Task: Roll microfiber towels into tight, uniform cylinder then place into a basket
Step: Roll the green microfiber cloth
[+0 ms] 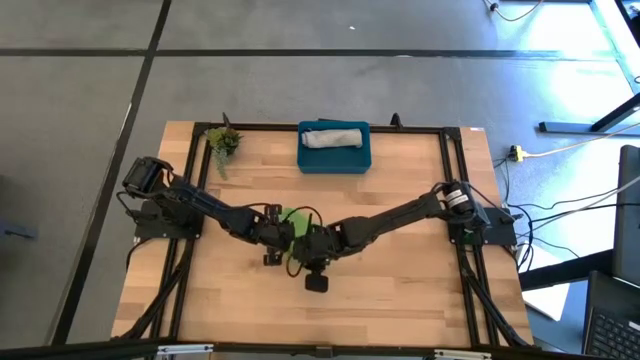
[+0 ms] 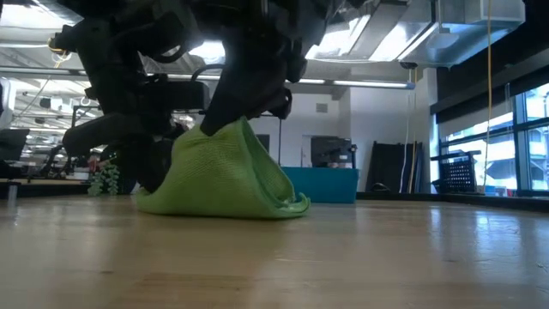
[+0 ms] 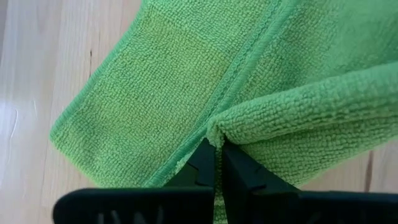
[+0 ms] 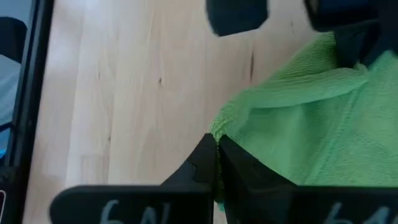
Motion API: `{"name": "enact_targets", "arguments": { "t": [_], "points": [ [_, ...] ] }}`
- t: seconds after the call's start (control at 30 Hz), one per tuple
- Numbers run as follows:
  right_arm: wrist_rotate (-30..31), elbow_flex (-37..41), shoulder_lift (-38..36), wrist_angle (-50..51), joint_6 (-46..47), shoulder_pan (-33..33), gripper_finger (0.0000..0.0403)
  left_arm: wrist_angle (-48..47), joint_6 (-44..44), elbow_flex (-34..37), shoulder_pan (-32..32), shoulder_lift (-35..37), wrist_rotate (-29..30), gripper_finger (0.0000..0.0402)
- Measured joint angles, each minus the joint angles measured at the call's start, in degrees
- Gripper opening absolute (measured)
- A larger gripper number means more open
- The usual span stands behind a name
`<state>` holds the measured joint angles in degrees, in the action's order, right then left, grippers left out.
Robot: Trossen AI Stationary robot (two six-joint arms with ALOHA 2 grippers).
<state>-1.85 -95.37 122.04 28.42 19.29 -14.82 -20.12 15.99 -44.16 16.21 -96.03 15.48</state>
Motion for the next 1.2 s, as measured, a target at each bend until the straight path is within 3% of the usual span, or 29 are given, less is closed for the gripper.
{"name": "enact_targets", "arguments": {
  "t": [0.43, 0.87, 1.2],
  "points": [
    [0.48, 0.0, 0.07, 4.66, 8.91, 1.11, 0.001, -0.03, -0.02, 0.0, 0.2, 0.0, 0.51, 0.0001],
    [3.23, 0.06, 0.2, 9.34, 3.7, 0.93, 0.001, -1.99, 0.39, -0.06, 1.04, 0.04, 0.79, 0.0002],
    [2.87, 8.73, 0.24, -0.97, 1.37, 1.39, 0.001, -3.19, 1.62, -0.09, 2.51, 0.07, 1.86, 0.0001]
  ]
}}
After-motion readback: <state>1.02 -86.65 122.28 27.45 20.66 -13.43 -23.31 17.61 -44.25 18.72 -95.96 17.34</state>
